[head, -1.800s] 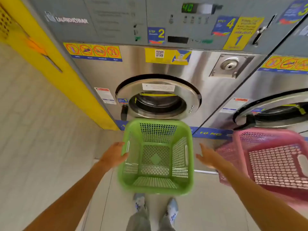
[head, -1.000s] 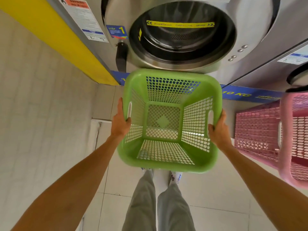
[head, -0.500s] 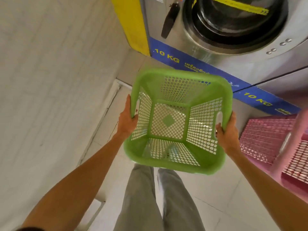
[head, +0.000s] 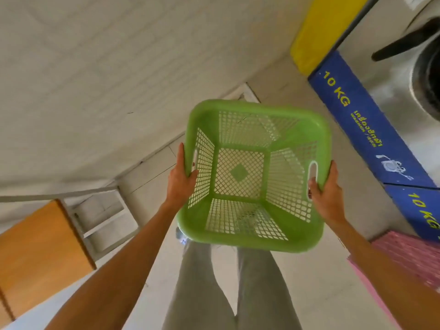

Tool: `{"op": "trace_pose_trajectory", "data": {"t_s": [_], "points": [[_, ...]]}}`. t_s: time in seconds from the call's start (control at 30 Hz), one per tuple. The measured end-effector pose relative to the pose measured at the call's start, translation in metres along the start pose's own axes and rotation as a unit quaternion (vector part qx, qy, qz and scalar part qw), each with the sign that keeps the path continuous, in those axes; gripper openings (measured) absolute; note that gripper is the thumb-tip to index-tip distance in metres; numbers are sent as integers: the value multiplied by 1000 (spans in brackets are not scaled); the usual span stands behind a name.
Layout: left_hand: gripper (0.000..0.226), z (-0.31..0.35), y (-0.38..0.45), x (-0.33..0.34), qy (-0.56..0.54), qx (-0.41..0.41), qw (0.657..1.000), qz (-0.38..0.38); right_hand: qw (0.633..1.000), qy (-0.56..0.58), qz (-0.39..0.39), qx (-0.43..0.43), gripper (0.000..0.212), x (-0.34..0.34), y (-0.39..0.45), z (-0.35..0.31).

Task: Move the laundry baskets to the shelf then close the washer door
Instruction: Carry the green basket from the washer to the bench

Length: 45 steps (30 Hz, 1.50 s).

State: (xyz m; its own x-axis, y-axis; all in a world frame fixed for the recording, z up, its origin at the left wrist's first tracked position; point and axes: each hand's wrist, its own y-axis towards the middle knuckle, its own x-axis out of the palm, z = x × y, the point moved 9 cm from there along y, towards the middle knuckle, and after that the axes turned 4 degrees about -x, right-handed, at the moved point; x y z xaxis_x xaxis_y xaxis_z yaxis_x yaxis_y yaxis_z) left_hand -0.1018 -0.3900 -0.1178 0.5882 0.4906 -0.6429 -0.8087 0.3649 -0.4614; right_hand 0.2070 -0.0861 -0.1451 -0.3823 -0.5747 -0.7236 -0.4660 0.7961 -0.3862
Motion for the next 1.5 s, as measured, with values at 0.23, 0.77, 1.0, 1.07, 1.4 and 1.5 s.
{"op": "trace_pose_trajectory", "data": {"t_s": [0.23, 0.77, 1.0, 1.07, 1.4, 1.5], "points": [[90, -138, -22, -96, -73, -76, 991, 77, 991, -22, -56, -121, 69, 103, -19, -123], [90, -428, -74, -186, -150, -180, 964, 127, 954, -92, -150, -241, 66, 360, -117, -235], [94, -498, -51, -163, -165, -209, 953, 145, 937, -113, -172, -281, 66, 440, -96, -234], [95, -511, -41, -161, -172, -210, 951, 149, 937, -117, -172, -279, 65, 456, -91, -233], [97, -553, -14, -155, -191, -184, 951, 161, 931, -134, -185, -284, 69, 511, -77, -234], [99, -553, -10, -156, -200, -180, 951, 151, 926, -144, -188, -293, 70, 513, -71, -241]]}}
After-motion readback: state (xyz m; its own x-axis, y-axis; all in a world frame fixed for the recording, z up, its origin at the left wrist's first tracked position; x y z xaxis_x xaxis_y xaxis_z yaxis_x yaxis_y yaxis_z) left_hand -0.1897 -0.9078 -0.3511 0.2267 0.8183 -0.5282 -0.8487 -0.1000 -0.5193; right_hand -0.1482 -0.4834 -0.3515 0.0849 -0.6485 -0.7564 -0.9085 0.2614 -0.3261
